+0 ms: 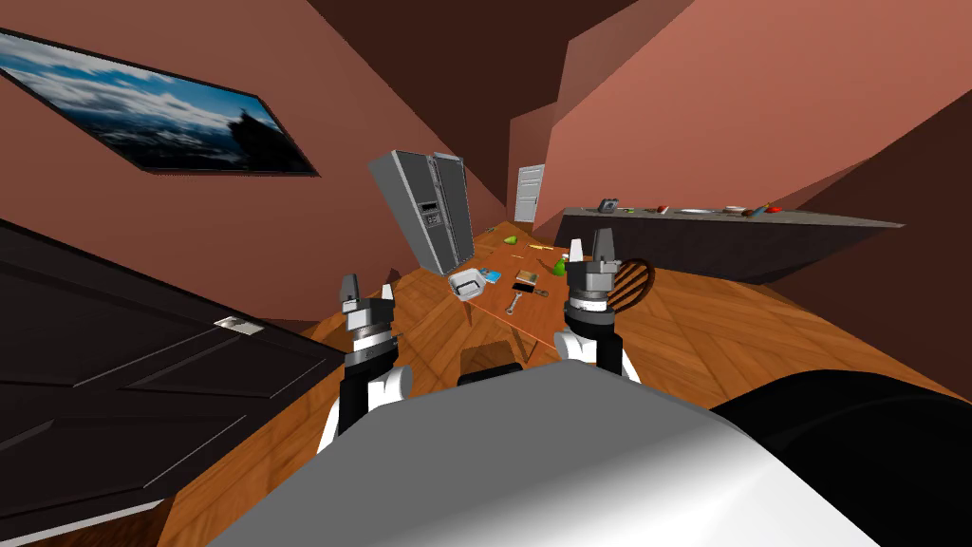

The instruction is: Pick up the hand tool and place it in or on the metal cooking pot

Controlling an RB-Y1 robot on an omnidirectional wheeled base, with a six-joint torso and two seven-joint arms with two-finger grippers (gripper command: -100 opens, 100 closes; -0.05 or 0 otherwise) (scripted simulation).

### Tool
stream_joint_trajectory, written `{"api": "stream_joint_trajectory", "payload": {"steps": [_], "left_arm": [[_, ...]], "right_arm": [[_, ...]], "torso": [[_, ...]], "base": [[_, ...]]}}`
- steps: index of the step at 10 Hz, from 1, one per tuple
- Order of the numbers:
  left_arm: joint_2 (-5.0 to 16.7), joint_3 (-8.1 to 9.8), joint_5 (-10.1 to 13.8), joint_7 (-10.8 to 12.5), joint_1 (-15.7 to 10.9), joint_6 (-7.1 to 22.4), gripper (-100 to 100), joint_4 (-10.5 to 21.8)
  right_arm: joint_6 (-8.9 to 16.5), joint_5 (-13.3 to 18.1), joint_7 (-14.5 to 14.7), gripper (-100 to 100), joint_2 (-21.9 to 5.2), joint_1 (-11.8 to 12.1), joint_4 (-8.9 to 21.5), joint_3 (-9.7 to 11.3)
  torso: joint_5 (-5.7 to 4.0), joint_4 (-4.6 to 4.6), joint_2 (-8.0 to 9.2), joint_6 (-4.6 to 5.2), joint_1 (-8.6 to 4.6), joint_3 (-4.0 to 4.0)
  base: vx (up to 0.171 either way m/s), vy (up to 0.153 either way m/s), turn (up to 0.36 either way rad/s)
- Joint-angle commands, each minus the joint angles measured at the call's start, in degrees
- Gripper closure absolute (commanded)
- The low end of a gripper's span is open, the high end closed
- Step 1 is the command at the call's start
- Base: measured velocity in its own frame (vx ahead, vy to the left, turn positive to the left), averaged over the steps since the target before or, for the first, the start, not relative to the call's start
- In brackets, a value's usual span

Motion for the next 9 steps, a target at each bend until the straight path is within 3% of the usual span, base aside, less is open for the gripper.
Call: {"api": "stream_joint_trajectory", "payload": {"steps": [1, 4, 9], "left_arm": [[0.00, 0.00, 0.00, 0.00, 0.00, 0.00, 0, 0.00], [0.00, 0.00, 0.00, 0.00, 0.00, 0.00, 0, 0.00], [0.00, 0.00, 0.00, 0.00, 0.00, 0.00, 0, 0.00]], "right_arm": [[0.83, -0.41, -1.36, -100, -2.24, -0.37, 0.74, -0.34], [4.17, -2.00, -6.17, -100, -7.36, -1.78, 3.68, -1.65], [7.67, -3.62, -12.31, -100, -10.68, -3.18, 6.66, -2.98]], "torso": [[0.00, 0.00, 0.00, 0.00, 0.00, 0.00], [-0.02, 0.00, 0.01, -0.01, -0.08, 0.01], [-0.01, 0.00, -0.01, -0.01, -0.05, -0.01]], "base": [[-0.002, -0.003, 0.030], [-0.007, -0.011, 0.055], [-0.003, -0.009, 0.046]]}}
